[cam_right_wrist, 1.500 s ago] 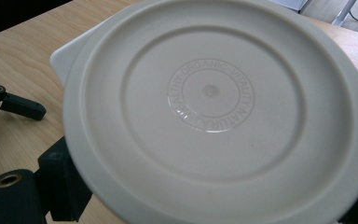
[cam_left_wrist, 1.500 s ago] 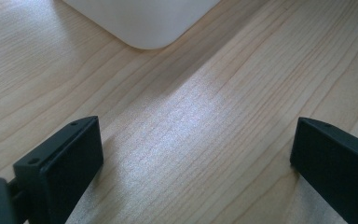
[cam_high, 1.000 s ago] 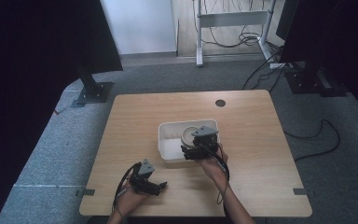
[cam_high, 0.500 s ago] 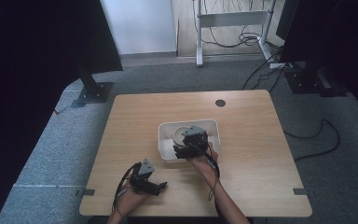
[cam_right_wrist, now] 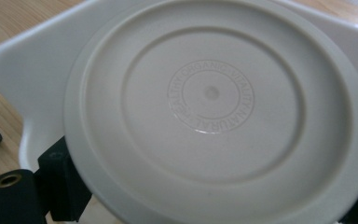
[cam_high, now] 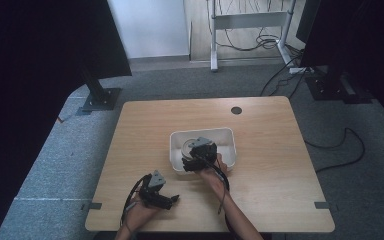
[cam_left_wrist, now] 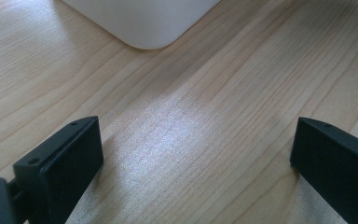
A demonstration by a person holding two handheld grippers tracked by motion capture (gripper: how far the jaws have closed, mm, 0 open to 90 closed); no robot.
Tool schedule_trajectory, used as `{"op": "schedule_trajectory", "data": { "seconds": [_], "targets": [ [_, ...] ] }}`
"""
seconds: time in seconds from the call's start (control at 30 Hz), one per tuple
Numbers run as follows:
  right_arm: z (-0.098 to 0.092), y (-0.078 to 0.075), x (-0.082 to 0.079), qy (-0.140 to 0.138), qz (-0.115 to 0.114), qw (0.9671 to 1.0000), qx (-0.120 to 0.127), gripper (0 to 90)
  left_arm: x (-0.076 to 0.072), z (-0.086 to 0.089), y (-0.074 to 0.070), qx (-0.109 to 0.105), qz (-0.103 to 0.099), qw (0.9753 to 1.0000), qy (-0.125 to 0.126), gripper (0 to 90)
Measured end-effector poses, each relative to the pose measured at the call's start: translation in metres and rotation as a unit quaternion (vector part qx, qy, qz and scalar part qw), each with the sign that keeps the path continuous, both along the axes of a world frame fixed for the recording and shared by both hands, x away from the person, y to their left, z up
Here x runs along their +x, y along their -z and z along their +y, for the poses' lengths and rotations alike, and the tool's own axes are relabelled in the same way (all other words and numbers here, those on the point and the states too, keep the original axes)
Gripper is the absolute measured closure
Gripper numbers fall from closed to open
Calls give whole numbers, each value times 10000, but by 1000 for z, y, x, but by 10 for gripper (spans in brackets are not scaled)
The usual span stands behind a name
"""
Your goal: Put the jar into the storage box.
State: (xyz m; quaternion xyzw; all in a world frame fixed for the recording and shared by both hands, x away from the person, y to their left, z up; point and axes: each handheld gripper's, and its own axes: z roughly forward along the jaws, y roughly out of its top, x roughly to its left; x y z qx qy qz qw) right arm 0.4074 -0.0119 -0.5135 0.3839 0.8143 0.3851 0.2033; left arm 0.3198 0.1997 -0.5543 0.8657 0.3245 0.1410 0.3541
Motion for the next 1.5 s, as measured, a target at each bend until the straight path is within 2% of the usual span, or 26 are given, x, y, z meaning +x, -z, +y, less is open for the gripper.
{"op": "schedule_trajectory", "data": {
  "seconds": [0.27,0.4,0.53,0.7,0.8,0.97,1.2,1.5],
  "targets": [
    [6,10,5,-4,128,9998,-170,91,0,0,0,-2,2,10000,-1,23],
    [6,10,7,27,212,9997,-115,91,0,0,0,-2,2,10000,-1,23],
    [3,9,10,53,396,9992,2,90,0,0,0,-5,1,10000,-2,23],
    [4,8,10,38,450,9990,-63,90,0,0,0,-4,1,10000,-2,23],
    [3,7,10,-15,468,9989,-85,87,0,0,0,-4,2,10000,-2,23],
    [-2,3,8,-100,420,9990,113,41,0,0,0,-5,1,10000,-3,23],
    [-8,-6,2,-204,319,9992,103,36,0,0,0,-4,-1,10000,-1,23],
    [-13,-8,-4,-328,297,9990,78,34,0,0,0,-3,0,10000,-1,23]
  ]
}}
